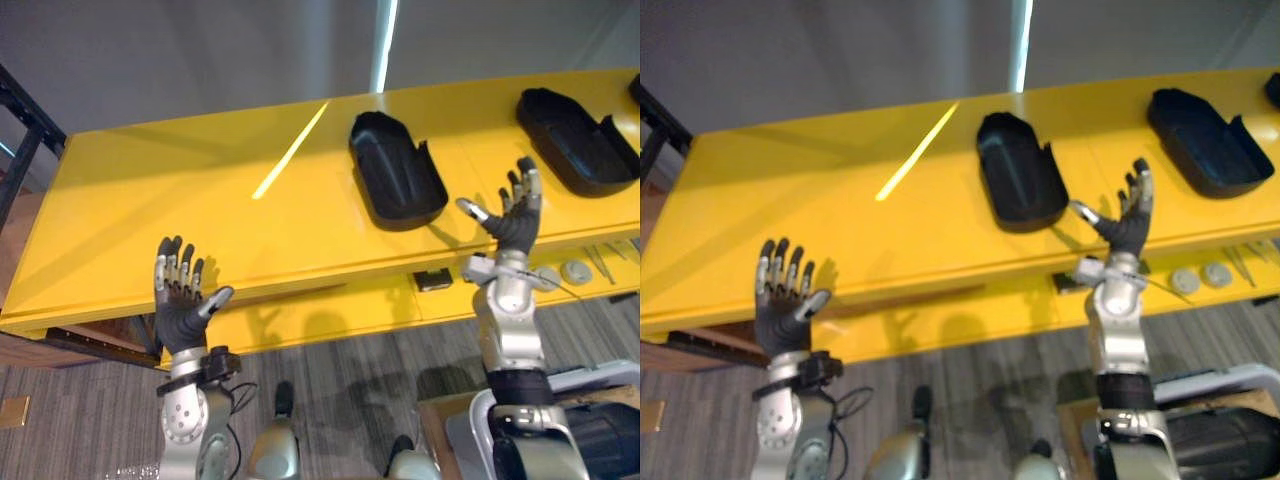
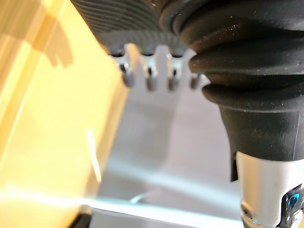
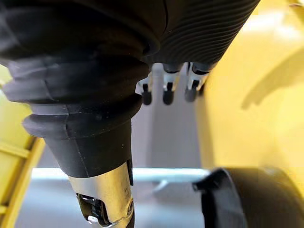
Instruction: Walk over and take plastic housings, then place them on the shelf
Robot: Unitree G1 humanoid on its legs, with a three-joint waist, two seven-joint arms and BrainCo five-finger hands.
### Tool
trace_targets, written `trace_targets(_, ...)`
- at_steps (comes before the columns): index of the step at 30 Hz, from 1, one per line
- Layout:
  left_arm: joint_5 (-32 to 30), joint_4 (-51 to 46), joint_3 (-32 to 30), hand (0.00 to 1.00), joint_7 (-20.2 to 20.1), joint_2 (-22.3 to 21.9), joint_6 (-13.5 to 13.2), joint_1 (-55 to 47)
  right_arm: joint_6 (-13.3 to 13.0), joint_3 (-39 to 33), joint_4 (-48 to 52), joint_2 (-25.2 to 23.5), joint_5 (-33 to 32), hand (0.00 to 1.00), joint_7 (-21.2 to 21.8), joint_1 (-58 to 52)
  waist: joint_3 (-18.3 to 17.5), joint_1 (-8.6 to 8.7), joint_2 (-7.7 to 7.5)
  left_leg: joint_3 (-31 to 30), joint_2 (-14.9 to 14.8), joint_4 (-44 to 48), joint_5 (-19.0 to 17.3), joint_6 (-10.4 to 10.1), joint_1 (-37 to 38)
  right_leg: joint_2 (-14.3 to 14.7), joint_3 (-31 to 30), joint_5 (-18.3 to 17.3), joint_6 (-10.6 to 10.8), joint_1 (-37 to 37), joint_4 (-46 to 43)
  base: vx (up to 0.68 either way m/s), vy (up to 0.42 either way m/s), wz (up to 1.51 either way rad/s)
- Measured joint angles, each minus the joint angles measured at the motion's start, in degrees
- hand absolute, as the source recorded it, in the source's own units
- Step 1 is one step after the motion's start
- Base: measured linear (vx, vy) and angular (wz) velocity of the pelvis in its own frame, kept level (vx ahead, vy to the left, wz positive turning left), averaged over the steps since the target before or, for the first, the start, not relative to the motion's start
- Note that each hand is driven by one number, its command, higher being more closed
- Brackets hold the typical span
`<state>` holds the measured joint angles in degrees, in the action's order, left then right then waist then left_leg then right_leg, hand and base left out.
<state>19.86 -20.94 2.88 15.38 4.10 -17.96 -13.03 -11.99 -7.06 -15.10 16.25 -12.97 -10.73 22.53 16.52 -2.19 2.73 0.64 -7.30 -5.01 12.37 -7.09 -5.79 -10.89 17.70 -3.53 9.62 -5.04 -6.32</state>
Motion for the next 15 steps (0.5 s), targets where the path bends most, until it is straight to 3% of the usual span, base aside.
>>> trace_targets(15,0.0,-0.42,-0.74,0.0,-0.09,0.07,0.23,0.21,4.47,2.46,-7.05,1.2,-5.5,0.0,8.54,1.17,0.0,-0.15,0.0,-0.48,0.11,0.01,0.17,0.06,-0.35,-0.04,0.56,-0.32,-0.46,0.0,-0.11,-0.02,-0.005,0.01)
